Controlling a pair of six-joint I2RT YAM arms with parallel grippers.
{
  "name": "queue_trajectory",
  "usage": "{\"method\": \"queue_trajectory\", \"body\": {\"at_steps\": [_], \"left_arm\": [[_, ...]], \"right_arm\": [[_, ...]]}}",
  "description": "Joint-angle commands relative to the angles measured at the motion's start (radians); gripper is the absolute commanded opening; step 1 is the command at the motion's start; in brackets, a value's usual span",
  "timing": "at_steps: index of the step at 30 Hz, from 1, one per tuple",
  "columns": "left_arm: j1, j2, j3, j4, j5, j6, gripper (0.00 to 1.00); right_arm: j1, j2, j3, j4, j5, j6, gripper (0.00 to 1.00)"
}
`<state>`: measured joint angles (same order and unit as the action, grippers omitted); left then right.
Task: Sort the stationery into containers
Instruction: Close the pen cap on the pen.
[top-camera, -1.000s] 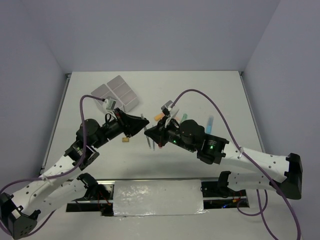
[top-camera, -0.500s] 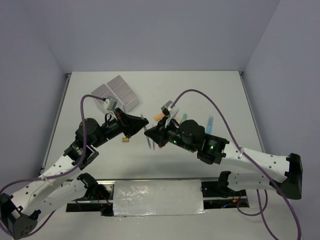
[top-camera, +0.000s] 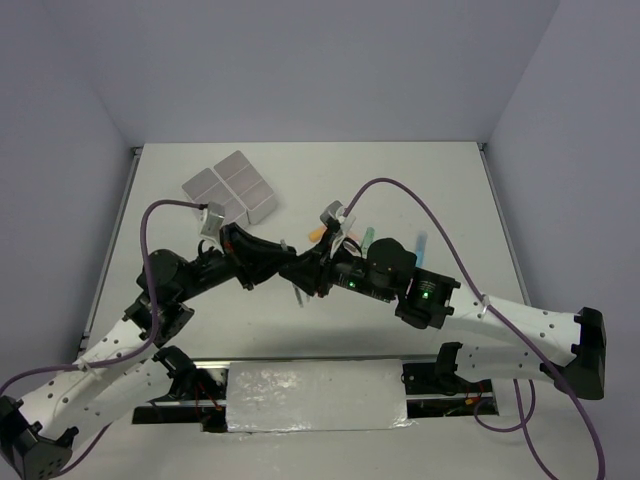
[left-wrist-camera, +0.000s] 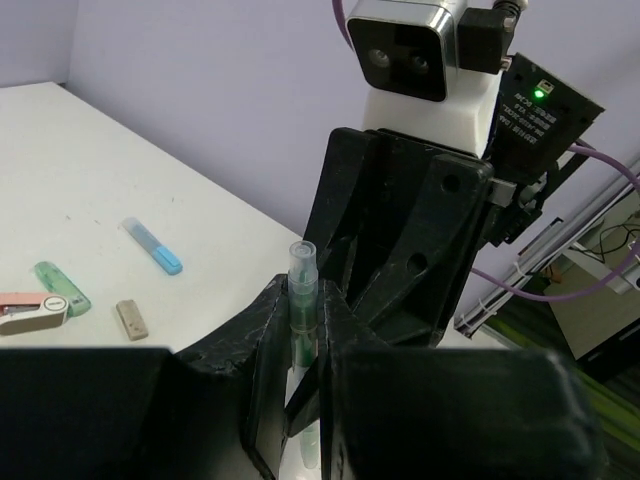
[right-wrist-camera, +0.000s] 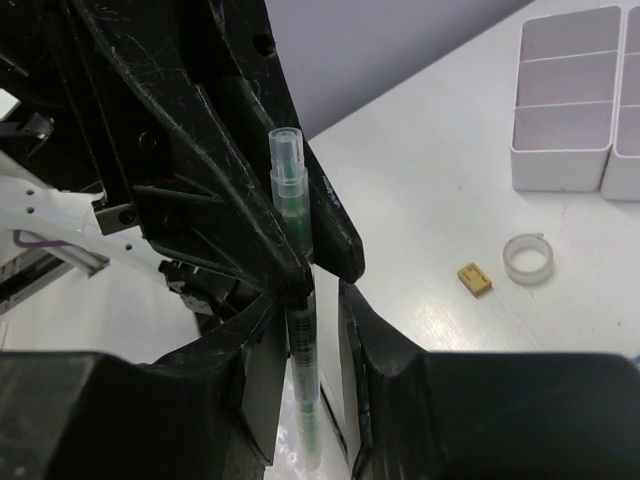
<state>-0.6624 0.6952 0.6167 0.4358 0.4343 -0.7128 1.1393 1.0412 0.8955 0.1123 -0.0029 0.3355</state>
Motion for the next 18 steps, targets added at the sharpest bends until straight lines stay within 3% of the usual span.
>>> {"method": "queue_trajectory", "body": {"at_steps": [1, 3, 4, 5, 8, 11, 12, 13, 14, 18], "left_arm": [[-0.003, -0.017, -0.002, 0.106, 0.041, -0.002, 0.0], [-0.005, -0.025, -0.003, 0.109, 0.032, 0.004, 0.0], [-0.005, -0.026, -0.003, 0.109, 0.026, 0.006, 0.0], [-0.003, -0.028, 0.0, 0.103, 0.023, 0.012, 0.0], [-0.003, -0.025, 0.008, 0.087, 0.017, 0.019, 0.0], [-0.005, -0.02, 0.012, 0.069, 0.004, 0.03, 0.22], [-0.003, -0.019, 0.015, 0.063, 0.004, 0.033, 0.37], [-0.005, -0.017, 0.018, 0.055, -0.002, 0.035, 0.44], [-0.003, -0.016, 0.024, 0.043, -0.003, 0.039, 0.61], [-0.003, -0.031, 0.037, 0.02, -0.051, 0.047, 0.66]], "right_arm": [[0.007, -0.003, 0.02, 0.064, -0.045, 0.002, 0.32], [0.007, 0.0, 0.013, 0.075, -0.08, 0.007, 0.25], [0.007, 0.0, 0.008, 0.079, -0.092, 0.011, 0.17], [0.007, 0.0, -0.003, 0.092, -0.098, 0.017, 0.0], [0.007, -0.01, -0.023, 0.11, -0.103, 0.028, 0.0], [0.008, -0.023, -0.03, 0.104, -0.083, 0.028, 0.0], [0.007, -0.024, -0.027, 0.099, -0.075, 0.028, 0.0], [0.005, -0.026, -0.026, 0.093, -0.063, 0.025, 0.0], [0.007, -0.026, -0.02, 0.081, -0.06, 0.02, 0.0], [0.008, -0.023, -0.023, 0.072, -0.052, 0.017, 0.0]]}}
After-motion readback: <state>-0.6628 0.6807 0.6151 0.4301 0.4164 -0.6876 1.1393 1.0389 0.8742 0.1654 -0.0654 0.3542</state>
